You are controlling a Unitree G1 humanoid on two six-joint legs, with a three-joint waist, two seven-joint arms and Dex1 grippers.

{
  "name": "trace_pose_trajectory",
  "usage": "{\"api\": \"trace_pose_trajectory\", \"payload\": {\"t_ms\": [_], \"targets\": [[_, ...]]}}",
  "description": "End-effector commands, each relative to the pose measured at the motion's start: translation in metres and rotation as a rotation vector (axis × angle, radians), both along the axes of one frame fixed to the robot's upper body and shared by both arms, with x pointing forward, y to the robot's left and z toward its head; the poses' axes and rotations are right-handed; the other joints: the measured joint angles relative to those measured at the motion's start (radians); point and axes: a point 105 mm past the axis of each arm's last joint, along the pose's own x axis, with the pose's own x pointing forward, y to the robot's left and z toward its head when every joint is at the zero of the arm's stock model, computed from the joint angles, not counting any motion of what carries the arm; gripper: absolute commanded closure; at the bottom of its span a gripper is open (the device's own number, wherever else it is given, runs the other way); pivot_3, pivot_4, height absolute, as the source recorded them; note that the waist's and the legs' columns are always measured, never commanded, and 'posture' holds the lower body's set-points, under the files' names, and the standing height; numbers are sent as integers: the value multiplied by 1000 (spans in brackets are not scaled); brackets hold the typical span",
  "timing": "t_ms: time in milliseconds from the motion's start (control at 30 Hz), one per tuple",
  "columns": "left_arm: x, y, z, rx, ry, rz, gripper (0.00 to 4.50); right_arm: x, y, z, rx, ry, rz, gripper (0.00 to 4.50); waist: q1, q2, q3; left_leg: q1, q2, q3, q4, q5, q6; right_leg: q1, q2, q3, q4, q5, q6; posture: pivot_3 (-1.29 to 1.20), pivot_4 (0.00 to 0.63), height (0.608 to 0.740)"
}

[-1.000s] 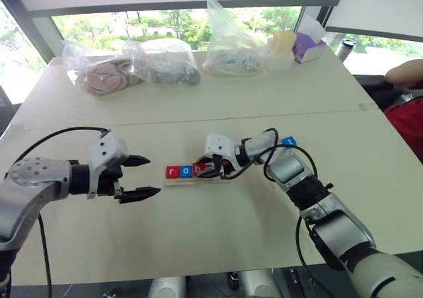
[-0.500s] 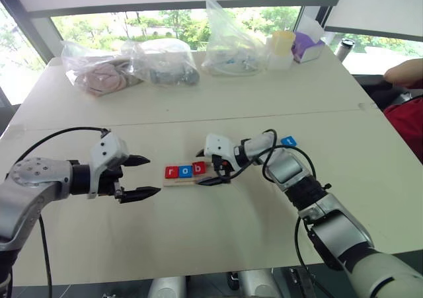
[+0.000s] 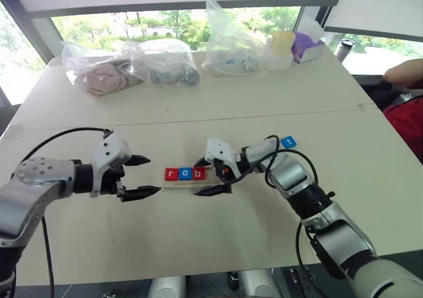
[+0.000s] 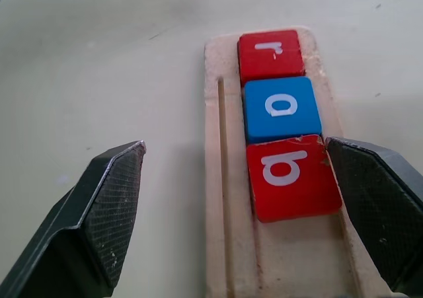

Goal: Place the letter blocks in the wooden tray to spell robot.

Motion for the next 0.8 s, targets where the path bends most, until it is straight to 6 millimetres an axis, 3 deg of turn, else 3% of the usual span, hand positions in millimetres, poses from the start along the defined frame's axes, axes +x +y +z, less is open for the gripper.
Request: {"api": "trace_pose_trajectory", "payload": {"t_ms": [33,333,467,533,633,800], "targets": [[1,-3,5,2,-34,-13,0,-2,9,19,58,-46,18,21,0,0,0,0,0,0,0,0,0,0,0,0,0,0,0,0,150,740],[2,-4,5,-4,-38,-13,0,21,7,48,115,-171,-82,21,0,0,0,0,0,0,0,0,0,0,0,0,0,0,0,0,150,740],[-4,-12,9,-23,-46,-37,0,36,-24,87,262,-206,-359,21,5,0,0,-1,0,-1,0,0,0,-1,0,0,0,0,0,0,150,740],[-6,-18,12,-48,-52,-51,0,37,-45,94,297,-205,-515,21,7,0,0,-1,0,-1,0,0,0,-1,-1,0,0,0,0,0,150,740],[-10,-34,19,-96,-61,-100,0,22,-83,86,289,-193,-773,21,11,-2,-1,-2,-1,-2,0,0,0,0,-2,0,0,0,1,0,150,740],[-3,-50,23,-149,-69,-131,0,-12,-109,60,233,-140,-1007,21,-1,-1,-1,-1,-1,0,0,0,0,0,-1,2,0,-1,1,0,150,740]]}}
